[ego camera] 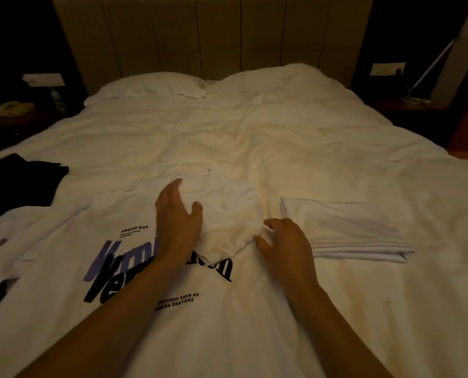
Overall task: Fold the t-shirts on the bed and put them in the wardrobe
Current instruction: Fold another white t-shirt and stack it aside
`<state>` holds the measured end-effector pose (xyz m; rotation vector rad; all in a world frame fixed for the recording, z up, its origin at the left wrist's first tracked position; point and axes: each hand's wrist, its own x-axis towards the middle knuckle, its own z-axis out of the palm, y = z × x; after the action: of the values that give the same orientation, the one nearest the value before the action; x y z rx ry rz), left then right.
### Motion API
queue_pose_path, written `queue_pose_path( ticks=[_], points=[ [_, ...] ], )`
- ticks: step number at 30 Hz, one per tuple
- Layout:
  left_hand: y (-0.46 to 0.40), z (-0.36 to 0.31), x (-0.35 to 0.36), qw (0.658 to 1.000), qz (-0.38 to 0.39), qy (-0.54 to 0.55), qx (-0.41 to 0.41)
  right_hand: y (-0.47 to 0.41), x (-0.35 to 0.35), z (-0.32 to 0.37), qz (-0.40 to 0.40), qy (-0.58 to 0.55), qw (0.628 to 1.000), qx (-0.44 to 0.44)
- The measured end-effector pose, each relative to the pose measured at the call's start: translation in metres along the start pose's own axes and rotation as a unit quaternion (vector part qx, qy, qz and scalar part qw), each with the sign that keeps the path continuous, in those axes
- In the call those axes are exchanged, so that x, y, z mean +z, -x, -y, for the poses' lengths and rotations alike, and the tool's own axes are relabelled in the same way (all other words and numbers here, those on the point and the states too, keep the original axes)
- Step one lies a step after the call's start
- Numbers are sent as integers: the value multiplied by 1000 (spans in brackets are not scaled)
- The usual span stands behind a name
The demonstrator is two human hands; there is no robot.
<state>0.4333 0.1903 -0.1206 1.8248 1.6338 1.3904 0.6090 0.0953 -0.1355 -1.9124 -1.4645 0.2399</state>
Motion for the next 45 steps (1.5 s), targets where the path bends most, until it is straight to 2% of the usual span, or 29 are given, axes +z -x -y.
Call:
queue_pose_path(
  ticks=[2, 4, 6, 12, 17, 20, 23, 28, 31, 35, 37, 40, 42, 45],
  points=[
    [-15, -3, 20, 992, 108, -43, 55, 0, -1, -4, 3, 24, 999, -23],
    [-31, -5, 42, 972, 221, -65, 46, -1, -1, -8, 16, 35, 998, -42],
    [-46, -12, 65, 954, 281, -100, 34, -2, -1, -11, 12, 26, 999, -44],
    [-83, -21, 112, 968, 231, -101, 9, -5, -8, -18, 6, 45, 998, -46],
    [-93, -12, 131, 972, 213, -93, 18, -6, -11, -20, 43, 54, 996, -56],
    [-98, -10, 136, 980, 185, -56, 52, -8, -12, -23, 16, 19, 999, -45],
    [-103, -13, 142, 989, 135, -20, 48, -8, -12, -24, -46, 7, 998, -45],
    [-94, -15, 150, 971, 168, -154, 76, -9, -11, -28, -113, 71, 990, -51],
    [-82, -21, 133, 963, 172, -175, 116, -9, -10, -28, -120, 93, 987, -45],
    [-48, -24, 81, 935, 223, -193, 199, -5, -8, -18, -155, 65, 976, -139],
    [-30, -17, 54, 911, 278, -238, 191, -2, -3, -11, -95, 101, 970, -198],
    [-17, -1, 27, 858, 334, -350, 171, 4, -2, -1, 110, 121, 971, -177],
    [-13, 11, 18, 835, 355, -392, 153, 8, 1, -5, 140, 137, 967, -163],
    [-6, 23, 14, 828, 362, -401, 151, 14, 5, -8, 121, 186, 962, -162]
  ],
)
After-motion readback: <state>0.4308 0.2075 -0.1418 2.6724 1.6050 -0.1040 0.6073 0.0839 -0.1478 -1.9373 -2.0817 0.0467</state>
